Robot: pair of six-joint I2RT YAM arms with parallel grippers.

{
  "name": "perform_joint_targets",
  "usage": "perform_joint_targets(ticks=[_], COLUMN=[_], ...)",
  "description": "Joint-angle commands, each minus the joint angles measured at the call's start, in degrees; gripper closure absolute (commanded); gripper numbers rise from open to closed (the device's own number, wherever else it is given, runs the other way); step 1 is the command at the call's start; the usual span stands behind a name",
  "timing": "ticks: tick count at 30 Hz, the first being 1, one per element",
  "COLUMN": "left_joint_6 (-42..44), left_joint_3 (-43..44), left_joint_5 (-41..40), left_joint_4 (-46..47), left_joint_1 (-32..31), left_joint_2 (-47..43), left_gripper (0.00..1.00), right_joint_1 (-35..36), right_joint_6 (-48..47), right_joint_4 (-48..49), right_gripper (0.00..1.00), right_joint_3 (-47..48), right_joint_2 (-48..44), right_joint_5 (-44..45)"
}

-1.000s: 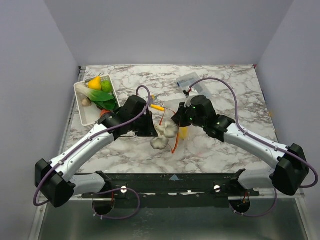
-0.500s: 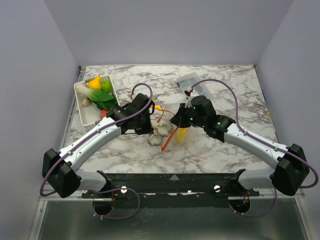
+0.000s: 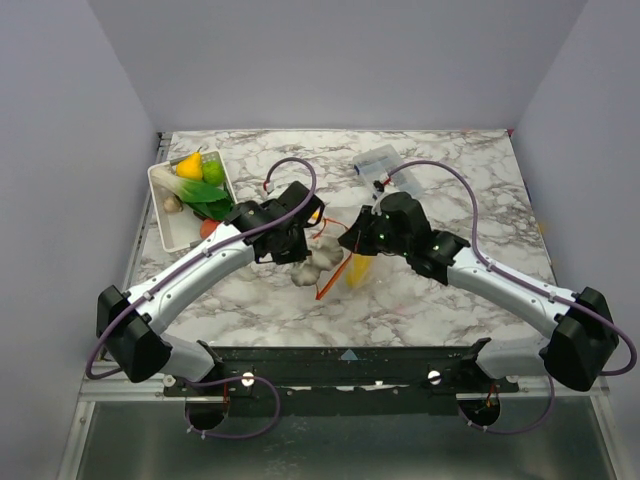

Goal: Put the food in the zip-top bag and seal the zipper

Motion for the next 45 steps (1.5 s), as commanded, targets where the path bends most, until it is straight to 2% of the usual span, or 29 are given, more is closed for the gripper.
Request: perform_joint_targets(ticks=[1, 3, 5, 8, 13, 20, 25, 32, 35, 37, 45], left_joint_6=[-1.8, -1.6, -0.2, 2.8, 3.1, 4.1, -0.3, -5.1, -5.3, -4.7, 2.8], left_joint_3=[1.1, 0.4, -0.8, -3.0, -3.0, -4.2, -10.8, -23.1, -28.8, -29.7, -24.9], left_joint_5=[-4.4, -4.9, -4.4, 2.3, 12.9, 21.4, 16.8, 9.0, 11.2, 13.2, 23.5], left_joint_4=[-2.8, -2.6, -0.8, 5.2, 10.4, 17.8, 24.0, 32.9, 40.0, 41.9, 42.5], left_joint_1=[-0.8, -0.8, -1.0, -1.0, -1.4, -1.5, -0.2, 0.2, 0.1, 0.2, 0.1], left_joint_2=[0.9, 0.4, -1.1, -2.9, -2.5, -4.8, -6.7, -12.8, -16.0, -16.6, -14.2], left_gripper=[1.0, 1.0, 1.0, 1.0, 1.0, 1.0, 1.0, 1.0, 1.0, 1.0, 0.99], right_joint_1=[0.6, 0.6, 0.6, 1.3, 6.1, 7.7, 7.6, 5.2, 4.2, 4.1, 4.1], right_joint_6=[3.0, 1.0, -2.0, -3.6, -2.6, -3.8, 1.3, 6.9, 8.5, 9.2, 5.7], right_joint_4=[-0.4, -4.3, -5.7, -4.0, -3.6, -1.8, -1.8, -3.6, -0.8, 0.2, 3.3], right_gripper=[0.99, 0.99, 0.99, 0.99, 0.99, 0.99, 0.99, 0.99, 0.99, 0.99, 0.99], right_joint_3=[0.3, 2.4, 3.8, 3.4, 5.1, 4.4, 6.4, 9.3, 8.6, 8.7, 5.9], right_joint_2=[0.5, 0.7, 0.9, 1.5, 4.7, 5.1, 3.5, 1.0, 0.5, 1.4, 2.7], right_joint_5=[3.0, 8.9, 11.1, 9.3, 11.3, 9.6, -0.6, -4.3, -6.5, -8.5, -8.5])
